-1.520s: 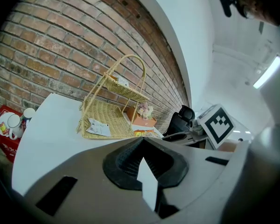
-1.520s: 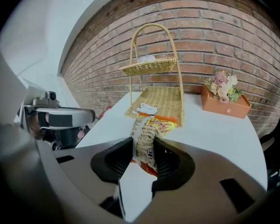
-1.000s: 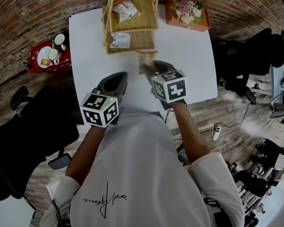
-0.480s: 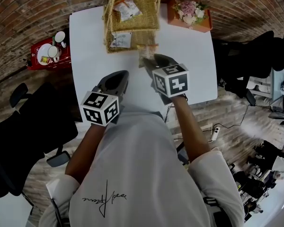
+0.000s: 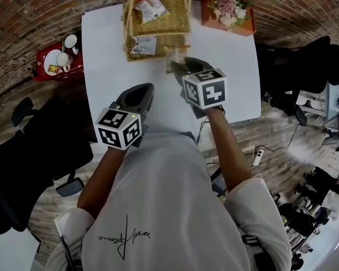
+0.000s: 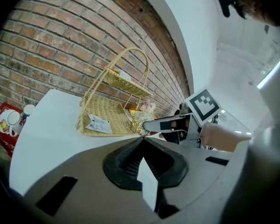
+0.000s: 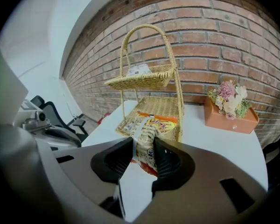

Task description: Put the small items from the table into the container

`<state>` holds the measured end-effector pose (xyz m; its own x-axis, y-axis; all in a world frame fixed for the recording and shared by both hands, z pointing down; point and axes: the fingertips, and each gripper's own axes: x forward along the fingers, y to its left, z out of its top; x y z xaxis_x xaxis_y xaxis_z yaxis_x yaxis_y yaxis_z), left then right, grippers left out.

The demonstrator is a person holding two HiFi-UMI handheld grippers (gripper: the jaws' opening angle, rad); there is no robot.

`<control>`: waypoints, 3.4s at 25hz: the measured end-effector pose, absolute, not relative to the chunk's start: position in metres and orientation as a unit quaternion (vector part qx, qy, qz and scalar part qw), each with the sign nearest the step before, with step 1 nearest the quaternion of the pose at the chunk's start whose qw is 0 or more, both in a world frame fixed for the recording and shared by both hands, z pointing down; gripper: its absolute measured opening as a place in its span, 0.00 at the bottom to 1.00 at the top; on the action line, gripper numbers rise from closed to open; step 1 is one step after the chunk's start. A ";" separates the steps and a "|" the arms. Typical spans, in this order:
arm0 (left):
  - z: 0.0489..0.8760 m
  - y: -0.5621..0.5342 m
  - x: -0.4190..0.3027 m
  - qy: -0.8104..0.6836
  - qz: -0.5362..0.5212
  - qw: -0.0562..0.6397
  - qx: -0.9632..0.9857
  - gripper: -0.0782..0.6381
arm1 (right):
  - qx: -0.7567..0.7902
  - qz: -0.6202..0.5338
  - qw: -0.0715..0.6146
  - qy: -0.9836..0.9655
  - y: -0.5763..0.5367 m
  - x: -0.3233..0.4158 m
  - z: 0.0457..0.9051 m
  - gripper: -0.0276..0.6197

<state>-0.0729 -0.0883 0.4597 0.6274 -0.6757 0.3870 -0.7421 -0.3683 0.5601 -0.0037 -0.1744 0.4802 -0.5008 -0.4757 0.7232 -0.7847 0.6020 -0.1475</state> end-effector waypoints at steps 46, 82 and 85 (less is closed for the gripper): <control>0.489 -0.100 -0.087 -0.446 0.067 0.404 0.796 0.12 | 0.372 0.262 0.322 -0.830 -0.225 -0.023 0.513 0.27; 0.486 -0.101 -0.086 -0.447 0.062 0.401 0.797 0.12 | 0.399 0.302 0.297 -0.813 -0.221 -0.013 0.527 0.28; 0.483 -0.099 -0.085 -0.446 0.061 0.397 0.800 0.12 | 0.399 0.300 0.295 -0.815 -0.214 -0.012 0.524 0.28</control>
